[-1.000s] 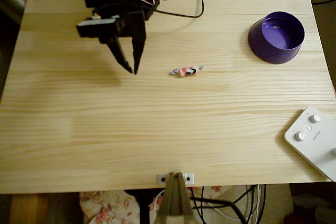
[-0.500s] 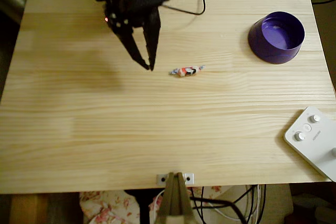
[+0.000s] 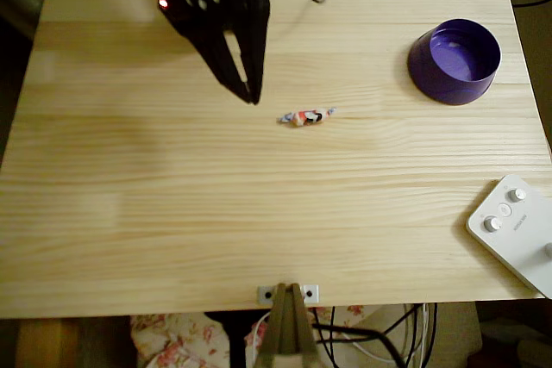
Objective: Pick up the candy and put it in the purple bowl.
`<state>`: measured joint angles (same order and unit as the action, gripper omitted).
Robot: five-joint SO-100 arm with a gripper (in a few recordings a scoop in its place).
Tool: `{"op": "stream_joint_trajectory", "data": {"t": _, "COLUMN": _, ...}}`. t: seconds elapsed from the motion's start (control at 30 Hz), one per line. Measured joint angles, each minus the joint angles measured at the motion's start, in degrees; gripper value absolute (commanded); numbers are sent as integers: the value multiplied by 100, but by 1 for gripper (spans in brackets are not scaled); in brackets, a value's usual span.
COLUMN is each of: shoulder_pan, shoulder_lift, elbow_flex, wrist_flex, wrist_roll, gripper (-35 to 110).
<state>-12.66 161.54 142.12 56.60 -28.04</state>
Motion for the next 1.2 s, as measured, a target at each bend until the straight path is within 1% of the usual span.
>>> {"op": "stream_joint_trajectory", "data": {"t": 0.17, "shoulder_pan": -299, "shoulder_lift": -2083, "elbow_flex": -967, "wrist_flex": 141, "wrist_roll": -668, "gripper": -1}}
{"op": "stream_joint_trajectory", "data": {"t": 0.3, "shoulder_pan": -800, "shoulder_lift": -3111, "elbow_flex": -1433, "wrist_flex": 343, "wrist_roll": -1204, "gripper": 0}}
{"op": "stream_joint_trajectory", "data": {"t": 0.37, "shoulder_pan": -1072, "shoulder_lift": -3516, "elbow_flex": -1564, "wrist_flex": 422, "wrist_roll": -1503, "gripper": 0}}
{"op": "stream_joint_trajectory", "data": {"t": 0.53, "shoulder_pan": -1336, "shoulder_lift": -4254, "elbow_flex": -1907, "wrist_flex": 589, "wrist_roll": -2048, "gripper": 1}}
{"op": "stream_joint_trajectory", "data": {"t": 0.73, "shoulder_pan": -1608, "shoulder_lift": -4755, "elbow_flex": -2224, "wrist_flex": 817, "wrist_roll": -2487, "gripper": 5}}
{"op": "stream_joint_trajectory", "data": {"t": 0.93, "shoulder_pan": -1749, "shoulder_lift": -4939, "elbow_flex": -2215, "wrist_flex": 747, "wrist_roll": -2382, "gripper": 11}}
{"op": "stream_joint_trajectory", "data": {"t": 1.2, "shoulder_pan": -2048, "shoulder_lift": -4939, "elbow_flex": -1854, "wrist_flex": 510, "wrist_roll": -1872, "gripper": 13}}
